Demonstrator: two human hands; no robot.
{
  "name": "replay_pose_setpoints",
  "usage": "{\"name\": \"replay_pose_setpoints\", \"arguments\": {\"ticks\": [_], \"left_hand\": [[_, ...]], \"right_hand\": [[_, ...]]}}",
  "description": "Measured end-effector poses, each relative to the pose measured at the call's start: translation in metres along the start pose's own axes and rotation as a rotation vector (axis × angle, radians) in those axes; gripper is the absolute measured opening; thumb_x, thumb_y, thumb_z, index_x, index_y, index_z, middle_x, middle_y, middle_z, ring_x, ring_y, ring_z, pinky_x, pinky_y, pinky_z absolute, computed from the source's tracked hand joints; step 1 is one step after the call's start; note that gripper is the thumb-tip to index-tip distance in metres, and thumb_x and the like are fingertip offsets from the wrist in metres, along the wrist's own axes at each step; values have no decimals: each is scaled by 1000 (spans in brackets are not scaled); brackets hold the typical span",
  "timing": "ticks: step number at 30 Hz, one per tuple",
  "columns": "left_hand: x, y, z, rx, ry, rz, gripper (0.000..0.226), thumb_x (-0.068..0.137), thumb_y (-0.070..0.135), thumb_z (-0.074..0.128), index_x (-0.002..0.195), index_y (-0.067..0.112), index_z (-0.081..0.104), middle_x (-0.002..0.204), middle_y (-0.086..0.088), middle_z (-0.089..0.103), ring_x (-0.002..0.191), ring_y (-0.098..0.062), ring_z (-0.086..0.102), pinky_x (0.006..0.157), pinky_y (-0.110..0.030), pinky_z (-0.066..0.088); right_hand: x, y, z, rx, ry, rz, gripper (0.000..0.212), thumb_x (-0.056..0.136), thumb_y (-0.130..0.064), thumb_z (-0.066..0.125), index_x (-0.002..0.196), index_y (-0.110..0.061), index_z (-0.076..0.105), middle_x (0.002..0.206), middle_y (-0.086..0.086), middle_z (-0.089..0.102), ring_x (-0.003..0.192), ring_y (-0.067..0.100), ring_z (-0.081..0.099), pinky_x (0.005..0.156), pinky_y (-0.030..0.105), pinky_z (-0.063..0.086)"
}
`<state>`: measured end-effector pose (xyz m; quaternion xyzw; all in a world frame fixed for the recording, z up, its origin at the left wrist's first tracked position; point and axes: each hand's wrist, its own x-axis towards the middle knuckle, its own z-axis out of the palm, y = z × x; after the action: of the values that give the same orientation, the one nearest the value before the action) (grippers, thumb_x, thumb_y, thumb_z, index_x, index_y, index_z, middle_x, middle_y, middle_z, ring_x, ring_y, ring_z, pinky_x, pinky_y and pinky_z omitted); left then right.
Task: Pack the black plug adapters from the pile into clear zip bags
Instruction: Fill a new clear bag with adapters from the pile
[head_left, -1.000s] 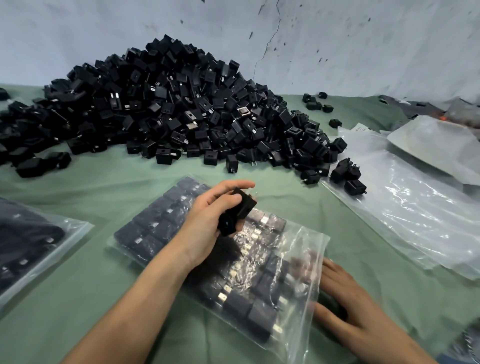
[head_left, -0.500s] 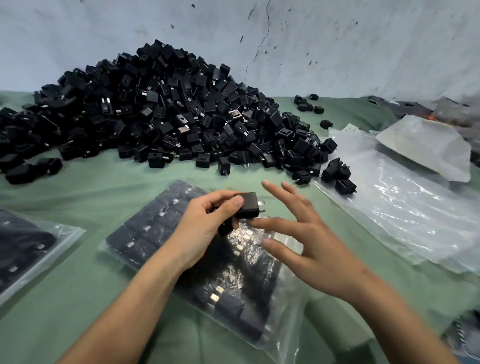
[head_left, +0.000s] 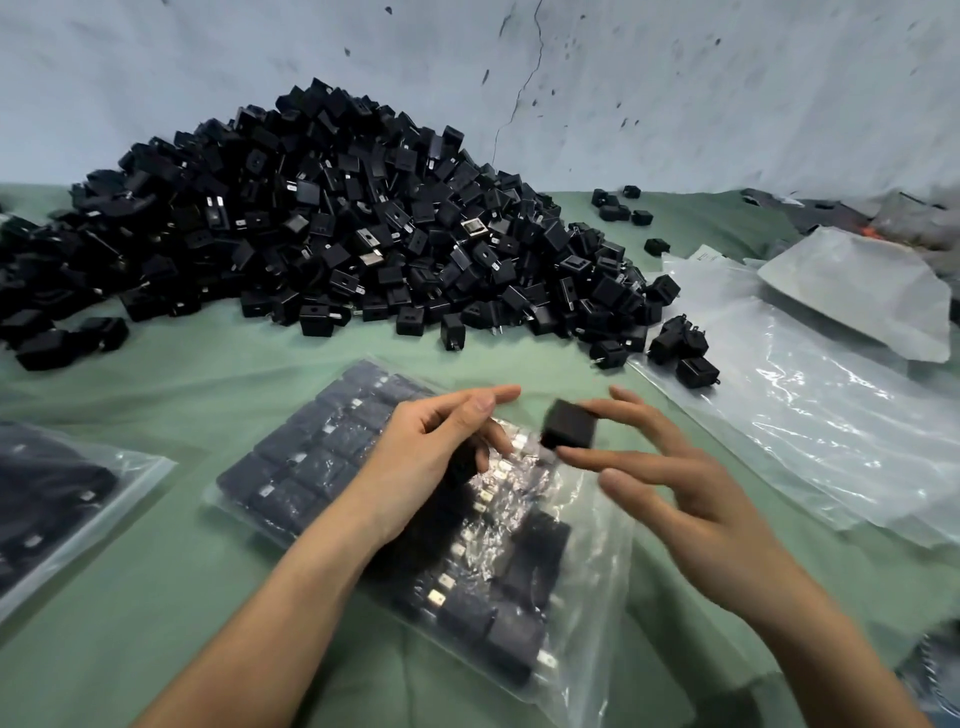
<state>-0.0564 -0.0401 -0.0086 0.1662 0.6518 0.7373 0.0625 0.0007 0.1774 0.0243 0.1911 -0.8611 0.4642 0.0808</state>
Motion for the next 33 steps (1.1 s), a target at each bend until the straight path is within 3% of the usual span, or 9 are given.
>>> {"name": "replay_pose_setpoints", "arguments": {"ticks": [2,5,10,12,16,23,26,30,33], "left_hand": [[1,0,-1,-50,40,-4,36,85,38,54,111,18,70,72,-2,67,60,-13,52,62,-17,45],[3,0,-2,-139,74,-27,35,85,34,54,110,14,70,68,-3,65,56,-12,52,55,-17,43],[4,-1,-3,-184,83,-40,34,85,35,55,107,16,72,68,-3,63,55,-12,52,53,-17,44],[4,-1,-3,-182,83,-39,34,85,36,56,107,16,72,68,-3,62,56,-12,52,54,-17,44],[4,-1,-4,-184,86,-47,34,84,37,57,106,17,73,68,-3,61,57,-13,52,55,-18,44],[4,0,-4,-181,85,-47,31,85,36,56,104,18,74,68,-3,60,56,-12,52,54,-18,44],[4,-1,-3,-176,81,-46,31,86,36,56,103,19,74,68,-3,60,56,-13,51,55,-18,44],[3,-1,-4,-173,73,-43,30,86,37,56,102,20,75,68,-2,59,57,-12,51,55,-17,44],[4,-2,-4,-172,71,-41,29,88,35,56,103,19,75,68,-2,59,57,-13,51,55,-17,44]], "right_hand": [[-21,12,-17,-20,100,56,27,84,-29,56,101,-37,75,133,-17,54,138,0,30,110,29,27],[-52,25,-34,-58,153,147,30,81,-25,55,94,-43,75,131,-19,55,138,-5,26,101,8,28],[-71,28,-23,-52,62,241,29,77,-19,58,90,-36,77,129,-15,57,136,-9,25,102,0,22],[-68,26,-13,-37,40,234,28,77,-20,59,92,-35,77,130,-16,56,136,-10,23,105,3,20],[-55,22,4,-57,34,220,30,77,-29,58,97,-45,73,134,-23,49,139,-9,17,114,23,16],[-56,28,10,-110,15,275,27,77,-39,56,91,-58,68,133,-26,46,137,-14,12,118,37,14],[-50,25,18,-175,-40,258,39,79,-46,47,98,-80,43,142,-31,31,141,-11,1,119,41,6],[-46,26,20,-260,-145,274,41,80,-55,37,104,-86,25,145,-36,15,138,-11,-16,119,41,-3],[-51,27,10,-151,-124,303,40,79,-53,44,106,-81,37,143,-34,28,141,-10,-5,119,44,3]]}}
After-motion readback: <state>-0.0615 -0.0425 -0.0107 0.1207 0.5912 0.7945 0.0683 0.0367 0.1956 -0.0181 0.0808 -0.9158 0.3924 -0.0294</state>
